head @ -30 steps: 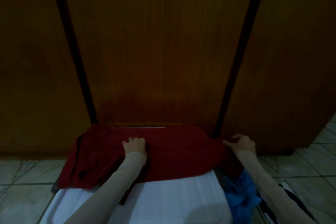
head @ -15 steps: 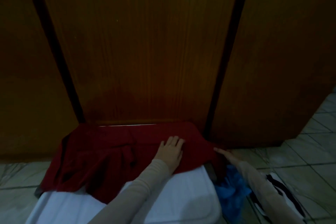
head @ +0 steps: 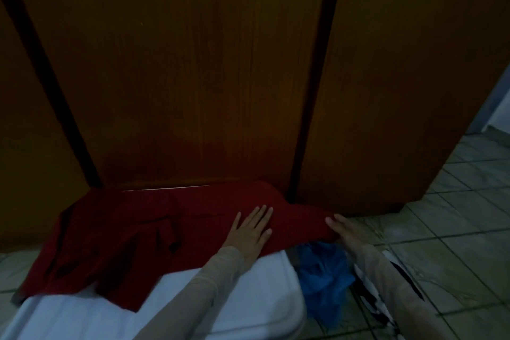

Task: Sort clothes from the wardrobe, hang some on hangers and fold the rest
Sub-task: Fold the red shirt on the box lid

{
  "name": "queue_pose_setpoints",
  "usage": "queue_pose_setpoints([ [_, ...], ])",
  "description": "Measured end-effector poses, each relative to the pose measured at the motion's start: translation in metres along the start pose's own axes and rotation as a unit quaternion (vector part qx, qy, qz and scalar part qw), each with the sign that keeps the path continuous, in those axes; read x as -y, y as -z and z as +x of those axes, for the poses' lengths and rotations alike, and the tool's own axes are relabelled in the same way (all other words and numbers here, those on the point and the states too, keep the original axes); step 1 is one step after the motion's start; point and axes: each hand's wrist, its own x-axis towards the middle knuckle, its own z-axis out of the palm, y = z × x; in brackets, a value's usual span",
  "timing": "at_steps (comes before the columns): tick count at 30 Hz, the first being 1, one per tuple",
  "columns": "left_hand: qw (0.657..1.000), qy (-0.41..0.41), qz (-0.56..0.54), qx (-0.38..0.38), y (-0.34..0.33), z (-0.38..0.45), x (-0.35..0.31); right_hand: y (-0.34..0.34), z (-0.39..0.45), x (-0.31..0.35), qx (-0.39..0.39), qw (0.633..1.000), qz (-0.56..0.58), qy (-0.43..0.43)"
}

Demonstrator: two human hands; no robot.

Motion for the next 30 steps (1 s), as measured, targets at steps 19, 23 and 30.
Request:
queue_pose_setpoints([
  [19,0.995,0.011,0.081,-0.061,0.047,-0.056,0.061,-0.108,-0.023,0.014,0.055,0.845,-0.458,0.271],
  [23,0.992,0.047,0.094,-0.070,0.063,-0.080,0.091,-0.154,-0.031,0.007,0.128,0.833,-0.482,0.241],
  [30,0.989,0.062,-0.011,-0.134,0.086,-0.123,0.138,-0.228,-0.046,-0.002,0.162,0.855,-0.460,0.175],
])
